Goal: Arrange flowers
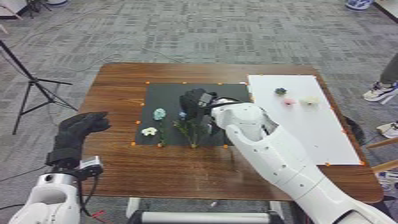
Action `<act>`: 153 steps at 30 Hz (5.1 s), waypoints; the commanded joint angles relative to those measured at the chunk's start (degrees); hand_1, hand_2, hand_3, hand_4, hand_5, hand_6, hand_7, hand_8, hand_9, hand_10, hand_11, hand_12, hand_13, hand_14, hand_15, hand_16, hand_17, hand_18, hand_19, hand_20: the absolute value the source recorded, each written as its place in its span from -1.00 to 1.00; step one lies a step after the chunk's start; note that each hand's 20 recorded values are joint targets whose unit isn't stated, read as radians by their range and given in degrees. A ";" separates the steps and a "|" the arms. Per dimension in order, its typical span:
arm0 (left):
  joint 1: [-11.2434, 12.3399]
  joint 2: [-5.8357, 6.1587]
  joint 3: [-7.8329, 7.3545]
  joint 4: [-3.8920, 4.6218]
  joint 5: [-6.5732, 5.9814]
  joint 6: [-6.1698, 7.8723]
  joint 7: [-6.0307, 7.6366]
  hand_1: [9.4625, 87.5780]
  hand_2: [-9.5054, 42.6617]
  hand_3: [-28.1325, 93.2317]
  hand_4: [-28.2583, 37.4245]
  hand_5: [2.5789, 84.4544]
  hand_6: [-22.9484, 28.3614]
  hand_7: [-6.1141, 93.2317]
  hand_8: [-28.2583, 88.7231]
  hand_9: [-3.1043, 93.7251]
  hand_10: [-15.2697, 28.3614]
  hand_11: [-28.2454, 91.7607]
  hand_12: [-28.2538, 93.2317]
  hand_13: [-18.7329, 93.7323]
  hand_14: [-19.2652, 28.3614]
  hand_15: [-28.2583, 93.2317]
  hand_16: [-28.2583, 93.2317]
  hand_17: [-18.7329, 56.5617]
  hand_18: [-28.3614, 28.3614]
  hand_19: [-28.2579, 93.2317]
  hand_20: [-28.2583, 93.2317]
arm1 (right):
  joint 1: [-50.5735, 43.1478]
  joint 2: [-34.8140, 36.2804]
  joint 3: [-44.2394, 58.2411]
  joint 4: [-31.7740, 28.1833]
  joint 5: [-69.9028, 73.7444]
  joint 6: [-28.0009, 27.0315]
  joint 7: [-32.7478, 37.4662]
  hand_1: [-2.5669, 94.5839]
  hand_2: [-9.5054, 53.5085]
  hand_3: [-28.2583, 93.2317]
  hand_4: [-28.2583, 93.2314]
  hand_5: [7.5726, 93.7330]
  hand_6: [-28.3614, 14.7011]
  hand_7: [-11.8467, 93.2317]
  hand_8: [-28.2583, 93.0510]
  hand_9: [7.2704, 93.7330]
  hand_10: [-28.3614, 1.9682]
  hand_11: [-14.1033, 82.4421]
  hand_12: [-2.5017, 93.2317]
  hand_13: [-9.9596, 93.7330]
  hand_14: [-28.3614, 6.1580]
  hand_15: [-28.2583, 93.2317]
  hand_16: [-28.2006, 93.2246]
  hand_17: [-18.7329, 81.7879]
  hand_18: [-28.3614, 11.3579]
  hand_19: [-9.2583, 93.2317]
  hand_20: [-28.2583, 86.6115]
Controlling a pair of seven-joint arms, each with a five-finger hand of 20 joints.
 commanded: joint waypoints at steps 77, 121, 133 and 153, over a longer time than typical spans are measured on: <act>4.15 -0.70 -0.96 -1.59 -0.22 0.21 0.13 -0.35 -0.33 0.57 -0.82 0.29 -0.03 -0.39 -0.66 0.25 0.30 -0.04 -0.30 0.15 0.55 0.20 -0.56 -0.36 0.50 -0.10 -0.12 | -13.57 28.16 24.81 -11.10 12.95 7.91 12.36 -0.37 -1.00 0.57 -0.92 -0.01 0.30 -0.25 -0.74 0.27 0.08 -0.35 -0.58 0.48 0.03 0.63 -0.10 -0.03 -0.76 0.58 0.35; 5.07 -1.55 -1.25 -2.26 -0.19 0.41 0.23 -0.35 -0.33 0.57 -0.82 0.29 -0.03 -0.39 -0.66 0.25 0.30 -0.04 -0.30 0.15 0.54 0.20 -0.56 -0.36 0.50 -0.10 -0.12 | -12.66 27.53 17.96 -4.67 9.02 22.00 11.10 0.23 -1.00 0.49 -0.97 0.60 0.49 -0.13 -0.54 0.91 0.41 -0.39 -0.28 0.71 0.25 0.68 -0.05 0.14 -0.68 0.69 0.36; 4.51 -0.51 -1.74 -2.06 -0.19 0.00 -0.08 -0.36 -0.33 0.57 -0.82 0.29 -0.03 -0.39 -0.66 0.25 0.30 -0.04 -0.30 0.15 0.54 0.20 -0.56 -0.36 0.50 -0.10 -0.12 | -9.33 32.96 10.41 -20.02 16.25 18.37 10.24 0.22 -1.00 0.49 -0.96 0.60 0.51 -0.13 -0.53 0.91 0.42 -0.41 -0.27 0.70 0.24 0.68 -0.04 0.13 -0.68 0.69 0.36; 5.50 -0.35 -3.15 -2.48 0.44 -0.97 -1.65 -0.35 -0.33 0.57 -0.82 0.29 -0.03 -0.39 -0.66 0.25 0.31 -0.04 -0.30 0.15 0.55 0.20 -0.56 -0.36 0.50 -0.11 -0.12 | -7.98 19.38 0.67 -17.69 14.37 15.69 7.31 0.21 -1.00 0.49 -0.96 0.61 0.53 -0.14 -0.54 0.92 0.43 -0.42 -0.28 0.69 0.26 0.67 -0.04 0.13 -0.68 0.68 0.36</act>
